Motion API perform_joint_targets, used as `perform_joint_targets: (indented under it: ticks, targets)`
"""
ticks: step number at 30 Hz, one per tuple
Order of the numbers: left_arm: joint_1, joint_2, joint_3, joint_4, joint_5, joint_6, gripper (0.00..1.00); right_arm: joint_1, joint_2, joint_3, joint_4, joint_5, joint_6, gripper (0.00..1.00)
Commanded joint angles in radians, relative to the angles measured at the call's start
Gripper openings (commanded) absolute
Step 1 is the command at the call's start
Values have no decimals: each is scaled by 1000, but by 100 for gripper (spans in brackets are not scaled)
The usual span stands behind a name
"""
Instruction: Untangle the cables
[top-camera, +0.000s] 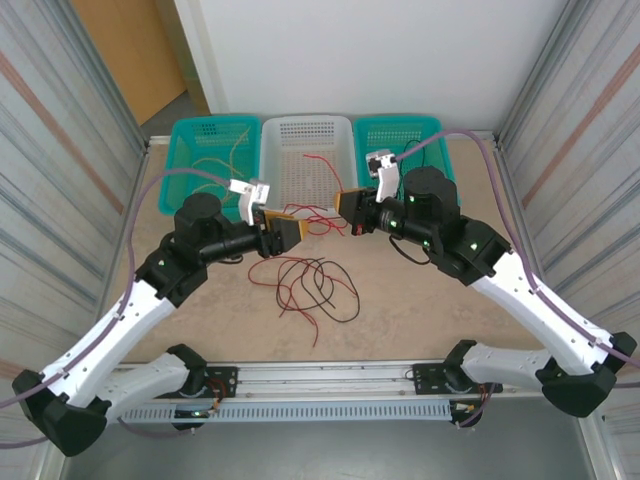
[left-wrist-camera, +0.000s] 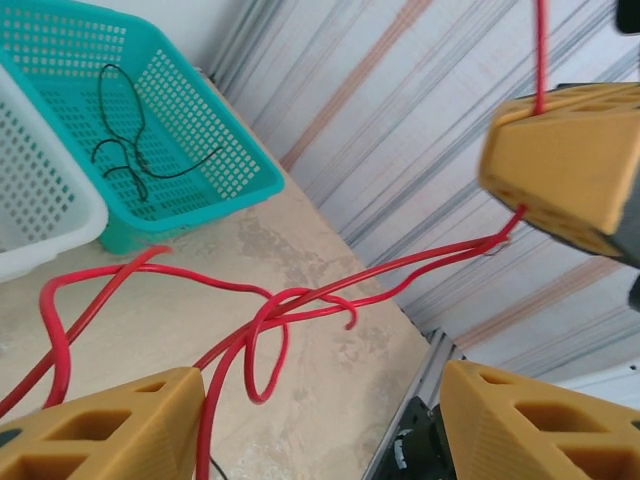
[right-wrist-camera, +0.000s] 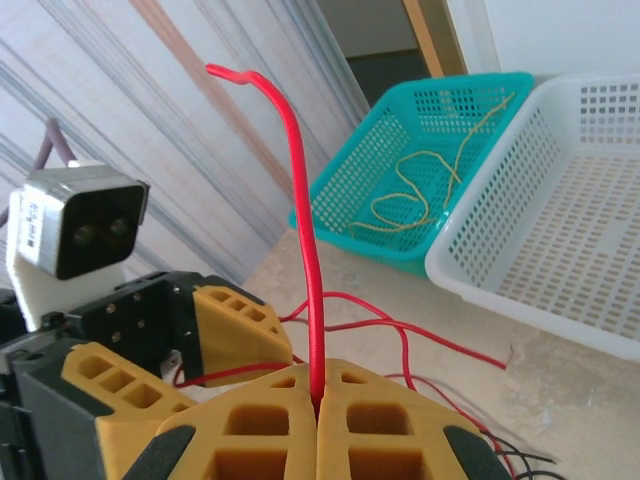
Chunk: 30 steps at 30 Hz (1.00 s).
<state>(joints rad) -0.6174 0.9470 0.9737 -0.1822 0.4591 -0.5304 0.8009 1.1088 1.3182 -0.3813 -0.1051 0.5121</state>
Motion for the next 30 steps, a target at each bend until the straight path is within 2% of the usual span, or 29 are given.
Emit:
perform_joint_targets:
  ticks: [1,4,6,9,12,18,24,30]
  targets:
    - [-3,-63,-6,-37,-73,2,69,-12,-48,-11,36,-17,9,0]
    - [12,-119,-36,-62,-130,-80,77,-14,-64,-22,25,0,7,0]
    - [68,-160,-58,-41,-97,-171,80,-14,-78,-34,26,18,8,0]
    - [163,-186,-41,-96,-58,-249,80,-15,-98,-51,39,39,11,0]
    - [193,-193,-19,-225,-114,-289,80,-15,-115,-64,49,67,16,0]
    - [202,-270,-111,-185,-176,-415,87,-15,-158,-92,62,104,24,0]
    - [192,-204,-191,-28,-65,-472,79,-18,-182,-97,71,113,28,0]
    - [65,-123,-201,92,-69,-439,79,-19,-194,-104,79,110,40,0]
